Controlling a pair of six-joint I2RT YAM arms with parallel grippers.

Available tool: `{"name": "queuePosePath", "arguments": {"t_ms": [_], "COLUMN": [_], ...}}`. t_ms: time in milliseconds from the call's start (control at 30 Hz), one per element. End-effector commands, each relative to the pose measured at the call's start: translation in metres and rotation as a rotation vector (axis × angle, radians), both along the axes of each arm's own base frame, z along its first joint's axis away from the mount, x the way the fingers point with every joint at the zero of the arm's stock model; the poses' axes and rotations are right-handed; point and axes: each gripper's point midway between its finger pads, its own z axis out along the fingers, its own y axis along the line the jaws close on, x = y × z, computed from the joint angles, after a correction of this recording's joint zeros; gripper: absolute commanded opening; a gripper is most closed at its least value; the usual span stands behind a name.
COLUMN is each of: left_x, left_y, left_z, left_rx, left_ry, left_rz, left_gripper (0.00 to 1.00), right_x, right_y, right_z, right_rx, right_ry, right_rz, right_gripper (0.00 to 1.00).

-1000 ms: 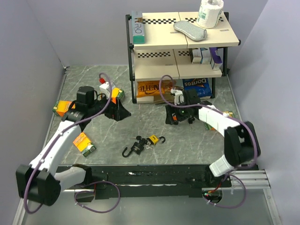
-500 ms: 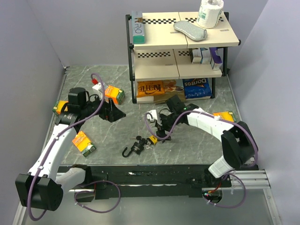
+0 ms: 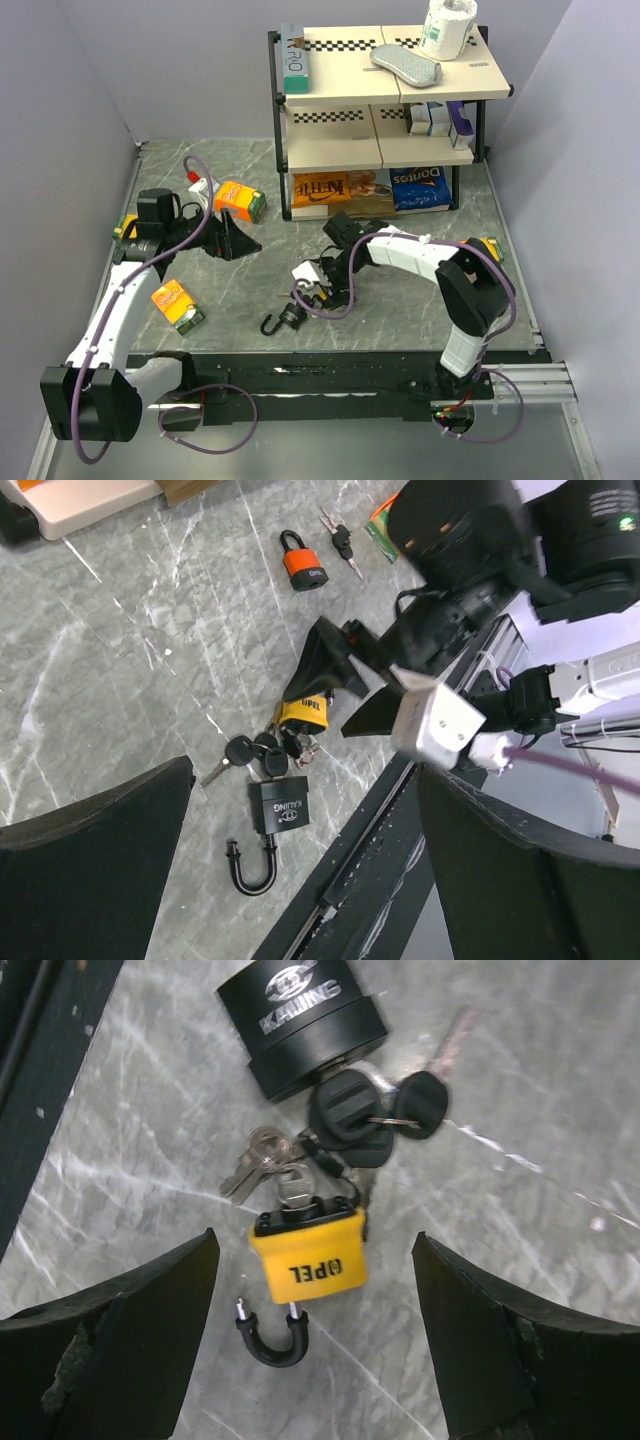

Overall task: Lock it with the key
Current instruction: Pick up the lock from the center of the board.

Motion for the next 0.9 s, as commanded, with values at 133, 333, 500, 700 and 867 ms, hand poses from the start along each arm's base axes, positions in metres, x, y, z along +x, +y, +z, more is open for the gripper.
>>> {"name": "queuePosePath", "arguments": {"t_ms": [133,333,500,700,867], "left_x": [0.001,0.003,0.005,0.007,0.015], "left_y": [-0.001,0.000,0.001,0.002,0.005], "left_z": [0.003,0.001,0.000,-0.002,0.011], "left_rx": [-0.036,-0.038,-0.034,-0.038,-0.050], "left_ry": [-0.001,0.005,0.004,0.024,-0.016], "left_rz": [-0.026,-0.028,-0.016,-0.006,0.040], "left_gripper": [0.99,0.99,0.99,0.96,0.95], "right_x": [0.000,-0.001,0.004,0.005,0.016], "right_y": [-0.001,0.001,0.002,0.003,0.010], "right_z": [-0.015,-0.026,-0.031,-0.029,0.011], "right_rx": [-0.068,-0.110,-0.129,-0.134,-0.062], "right_ry": [-0.043,-0.037,-0.057,-0.057,0.011], "right_rz": [0.125,0.143,0.144,0.123,-0.038], "right_gripper": [0.83,0.79,0.75,0.43,0.03]}}
